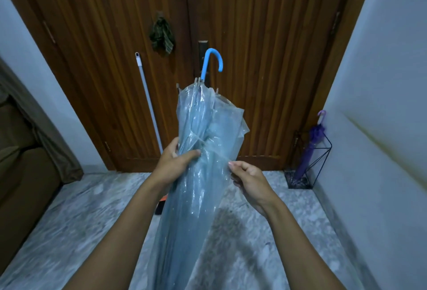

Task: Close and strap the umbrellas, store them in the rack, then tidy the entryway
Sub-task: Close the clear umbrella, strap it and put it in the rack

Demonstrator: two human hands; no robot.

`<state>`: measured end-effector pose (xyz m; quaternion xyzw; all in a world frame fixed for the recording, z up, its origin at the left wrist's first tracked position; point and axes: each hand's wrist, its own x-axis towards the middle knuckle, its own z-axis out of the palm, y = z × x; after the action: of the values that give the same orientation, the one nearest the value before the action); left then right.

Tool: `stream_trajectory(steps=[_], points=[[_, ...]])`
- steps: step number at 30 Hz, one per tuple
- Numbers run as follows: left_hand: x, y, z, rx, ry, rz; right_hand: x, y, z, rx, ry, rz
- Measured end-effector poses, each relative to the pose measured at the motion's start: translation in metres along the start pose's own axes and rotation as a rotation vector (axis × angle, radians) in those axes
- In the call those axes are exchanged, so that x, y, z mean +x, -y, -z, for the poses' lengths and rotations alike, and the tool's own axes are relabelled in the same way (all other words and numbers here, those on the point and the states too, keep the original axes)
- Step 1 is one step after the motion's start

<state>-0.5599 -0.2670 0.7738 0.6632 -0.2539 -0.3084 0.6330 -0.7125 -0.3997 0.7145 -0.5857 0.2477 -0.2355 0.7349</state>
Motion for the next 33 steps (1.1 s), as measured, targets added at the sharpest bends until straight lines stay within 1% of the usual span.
stream_trajectory(steps=[4,6,8,10,12,15,16,19,21,22,23,24,26,27,28,30,33], points=[[-0.015,-0.006,-0.010,-0.341,0.177,0.065,0.007,0.007,-0.002,0.061,-0.006,-0.065],[-0.022,-0.008,-0.015,-0.465,0.242,0.140,0.009,0.011,-0.008,0.143,0.015,-0.095],[-0.027,-0.010,-0.018,-0.530,0.308,0.208,0.011,0.017,-0.015,0.283,0.036,-0.102],[-0.028,-0.012,-0.018,-0.533,0.317,0.212,0.012,0.023,-0.021,0.400,0.043,-0.114],[-0.027,-0.014,-0.017,-0.499,0.293,0.194,0.012,0.028,-0.027,0.449,0.056,-0.112],[-0.023,-0.015,-0.016,-0.360,0.203,0.121,0.009,0.034,-0.031,0.484,0.062,-0.088],[-0.021,-0.013,-0.016,-0.309,0.138,0.077,0.008,0.035,-0.031,0.490,0.061,-0.078],[-0.018,-0.012,-0.020,-0.131,-0.134,-0.075,0.005,0.040,-0.029,0.446,0.023,-0.036],[-0.017,-0.011,-0.022,0.044,-0.228,-0.165,0.001,0.043,-0.029,0.347,-0.024,0.007],[-0.018,-0.012,-0.021,0.115,-0.230,-0.175,0.000,0.044,-0.029,0.296,-0.050,0.032],[-0.017,-0.014,-0.019,0.172,-0.199,-0.160,-0.002,0.046,-0.029,0.251,-0.072,0.057],[-0.019,-0.017,-0.018,0.207,-0.116,-0.128,-0.004,0.048,-0.028,0.212,-0.093,0.079],[-0.021,-0.022,-0.014,0.231,0.117,-0.068,-0.008,0.051,-0.026,0.158,-0.105,0.119],[-0.022,-0.023,-0.015,0.252,0.198,-0.067,-0.009,0.052,-0.026,0.141,-0.094,0.130],[-0.024,-0.023,-0.016,0.282,0.235,-0.084,-0.010,0.053,-0.026,0.126,-0.075,0.135],[-0.026,-0.021,-0.020,0.345,0.205,-0.145,-0.011,0.053,-0.028,0.113,-0.026,0.133],[-0.024,-0.012,-0.022,0.281,0.133,-0.192,-0.010,0.056,-0.026,0.138,0.056,0.099]])
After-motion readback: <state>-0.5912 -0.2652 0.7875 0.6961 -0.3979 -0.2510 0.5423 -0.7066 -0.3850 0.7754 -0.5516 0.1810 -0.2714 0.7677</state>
